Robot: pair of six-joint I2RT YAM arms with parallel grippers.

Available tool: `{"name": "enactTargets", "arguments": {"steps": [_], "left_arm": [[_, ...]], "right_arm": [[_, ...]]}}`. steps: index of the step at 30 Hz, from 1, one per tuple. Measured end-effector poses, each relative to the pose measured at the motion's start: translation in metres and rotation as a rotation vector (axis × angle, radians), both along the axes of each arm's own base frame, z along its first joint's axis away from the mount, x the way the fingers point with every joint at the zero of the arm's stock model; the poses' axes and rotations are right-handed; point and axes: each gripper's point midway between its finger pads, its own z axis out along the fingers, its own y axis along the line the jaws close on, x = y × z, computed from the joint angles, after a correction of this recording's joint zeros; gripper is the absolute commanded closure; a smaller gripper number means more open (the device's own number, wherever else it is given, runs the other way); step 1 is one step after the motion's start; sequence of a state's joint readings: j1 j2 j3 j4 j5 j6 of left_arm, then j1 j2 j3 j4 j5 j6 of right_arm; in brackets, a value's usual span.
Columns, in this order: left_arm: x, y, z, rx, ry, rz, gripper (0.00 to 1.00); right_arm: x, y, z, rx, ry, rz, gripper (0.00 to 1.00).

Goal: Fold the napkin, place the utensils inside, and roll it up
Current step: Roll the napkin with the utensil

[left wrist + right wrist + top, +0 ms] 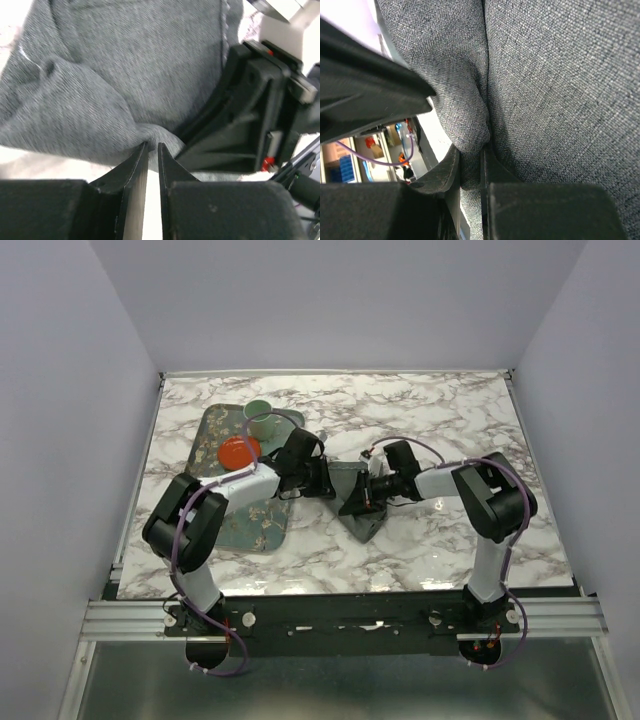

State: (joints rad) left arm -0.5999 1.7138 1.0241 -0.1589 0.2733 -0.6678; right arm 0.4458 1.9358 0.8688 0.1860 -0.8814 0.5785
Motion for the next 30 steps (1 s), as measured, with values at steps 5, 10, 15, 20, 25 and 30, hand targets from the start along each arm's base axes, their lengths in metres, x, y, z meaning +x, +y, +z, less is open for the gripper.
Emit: {"name": "enactTargets", "arguments": {"steps": [5,10,15,20,25,30], "left_arm": [[0.008,0.002,-0.009,-0.004,0.012,0.026,0.81],[0.012,0.008,-0.018,-0.019,0.018,0.064,0.83],[0.017,0.008,-0.023,-0.032,0.02,0.082,0.84],[0.022,0.005,-0.025,-0.048,0.009,0.084,0.85],[0.024,0.006,-0.026,-0.049,0.007,0.09,0.85],[0.025,0.008,-0.027,-0.047,0.01,0.093,0.86]], "right_arm": [[0.0,0.0,0.0,-0.029,0.003,0.031,0.9],[0.003,-0.003,0.001,-0.072,-0.01,0.053,0.8],[0.008,-0.006,0.001,-0.136,-0.041,0.073,0.68],[0.013,-0.013,0.013,-0.241,-0.128,0.08,0.57],[0.009,-0.012,0.039,-0.372,-0.259,0.106,0.5],[-0.004,0.004,0.055,-0.489,-0.42,0.159,0.48]]}}
